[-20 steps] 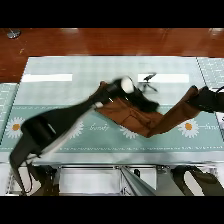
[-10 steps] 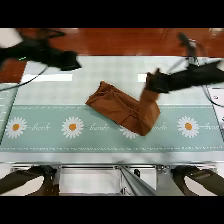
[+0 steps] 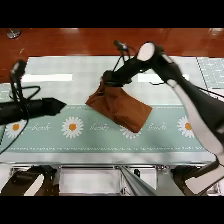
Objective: Fold the shirts.
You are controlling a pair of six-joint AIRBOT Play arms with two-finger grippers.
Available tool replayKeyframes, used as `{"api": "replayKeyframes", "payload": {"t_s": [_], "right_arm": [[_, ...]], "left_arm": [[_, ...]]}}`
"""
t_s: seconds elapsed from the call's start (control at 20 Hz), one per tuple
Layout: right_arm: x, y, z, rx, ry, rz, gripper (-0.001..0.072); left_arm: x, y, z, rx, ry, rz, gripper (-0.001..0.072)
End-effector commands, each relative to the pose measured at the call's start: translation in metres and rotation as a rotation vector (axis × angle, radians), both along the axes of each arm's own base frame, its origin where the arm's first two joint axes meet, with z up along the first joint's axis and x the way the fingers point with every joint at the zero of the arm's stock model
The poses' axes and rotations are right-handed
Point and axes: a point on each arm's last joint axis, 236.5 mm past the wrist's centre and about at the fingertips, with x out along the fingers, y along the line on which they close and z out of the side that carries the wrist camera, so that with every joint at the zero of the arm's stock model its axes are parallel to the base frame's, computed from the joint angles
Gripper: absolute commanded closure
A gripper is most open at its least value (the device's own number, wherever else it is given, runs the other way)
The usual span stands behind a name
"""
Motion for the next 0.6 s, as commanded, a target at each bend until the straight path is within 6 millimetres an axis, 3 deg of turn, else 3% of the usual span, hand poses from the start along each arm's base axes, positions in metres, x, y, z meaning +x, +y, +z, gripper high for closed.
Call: {"api": "replayKeyframes", "payload": {"t_s": [0.0, 0.1, 0.15, 0.2, 0.3, 0.4, 0.45, 0.55], "right_arm": [[0.009, 0.015, -0.014, 0.019, 0.037, 0.018, 0.0082], [0.026, -0.025, 0.024, 0.027, 0.017, -0.013, 0.0082], [0.031, -0.058, 0.051, 0.026, 0.007, -0.034, 0.0082], [0.033, -0.092, 0.075, 0.020, -0.007, -0.063, 0.0082], [0.022, -0.183, 0.118, -0.095, -0.065, -0.138, 0.0082], [-0.001, -0.270, 0.140, -0.286, -0.119, -0.249, 0.0082], [-0.013, -0.300, 0.144, -0.340, -0.139, -0.323, 0.0082], [-0.038, -0.328, 0.130, -0.332, -0.162, -0.452, 0.0082]], "left_arm": [[0.000, 0.002, -0.024, -0.035, 0.014, 0.056, 0.0669], [0.008, 0.004, -0.023, -0.037, -0.007, 0.077, 0.0669], [0.012, 0.006, -0.022, -0.036, -0.018, 0.085, 0.0669], [0.014, 0.006, -0.022, -0.036, -0.023, 0.089, 0.0669], [0.017, 0.008, -0.022, -0.031, -0.034, 0.096, 0.0669], [0.020, 0.009, -0.020, -0.032, -0.045, 0.103, 0.0668], [0.020, 0.009, -0.021, -0.032, -0.042, 0.105, 0.0669], [0.021, 0.008, -0.027, -0.031, -0.022, 0.103, 0.0669]]}}
